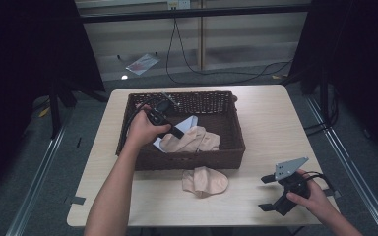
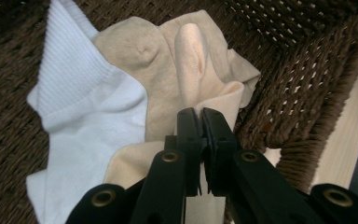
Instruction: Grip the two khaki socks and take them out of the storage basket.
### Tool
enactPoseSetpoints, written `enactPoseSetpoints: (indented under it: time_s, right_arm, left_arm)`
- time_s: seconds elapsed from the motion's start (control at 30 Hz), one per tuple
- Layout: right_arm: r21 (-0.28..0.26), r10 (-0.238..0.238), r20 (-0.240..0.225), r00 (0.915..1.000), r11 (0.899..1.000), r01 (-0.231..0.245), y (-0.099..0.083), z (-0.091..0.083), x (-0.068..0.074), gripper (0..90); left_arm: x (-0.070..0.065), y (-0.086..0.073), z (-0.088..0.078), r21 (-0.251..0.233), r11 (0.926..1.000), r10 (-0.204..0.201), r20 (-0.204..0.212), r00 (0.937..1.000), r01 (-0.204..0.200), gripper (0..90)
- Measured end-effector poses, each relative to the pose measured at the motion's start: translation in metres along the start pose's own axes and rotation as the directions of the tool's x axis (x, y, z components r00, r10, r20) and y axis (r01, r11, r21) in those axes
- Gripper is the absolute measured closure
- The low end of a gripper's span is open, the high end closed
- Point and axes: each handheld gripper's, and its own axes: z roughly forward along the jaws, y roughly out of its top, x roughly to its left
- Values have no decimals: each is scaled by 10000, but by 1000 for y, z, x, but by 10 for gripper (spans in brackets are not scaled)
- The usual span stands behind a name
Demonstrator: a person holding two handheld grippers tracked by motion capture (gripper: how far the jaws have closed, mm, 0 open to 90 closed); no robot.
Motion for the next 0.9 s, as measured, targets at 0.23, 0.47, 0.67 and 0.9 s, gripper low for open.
enactPoseSetpoints:
  time_s: [0.23,0.47,0.67,0.9]
  right_arm:
    - [25,1,15,10000,10000,-1,0,0,0,27]
    - [44,-17,-1,10000,10000,18,0,0,0,27]
    - [71,-52,-29,10000,10000,53,0,0,1,27]
    - [81,-62,-54,10000,9999,62,0,1,1,28]
  left_arm:
    - [-9,5,-20,-622,9969,-483,131,9987,490,863]
    - [-18,10,-36,-332,9989,-336,252,9991,344,864]
    - [-27,13,-47,-522,9966,-610,502,9969,637,864]
    - [-38,14,-55,-476,9970,-573,613,9965,603,864]
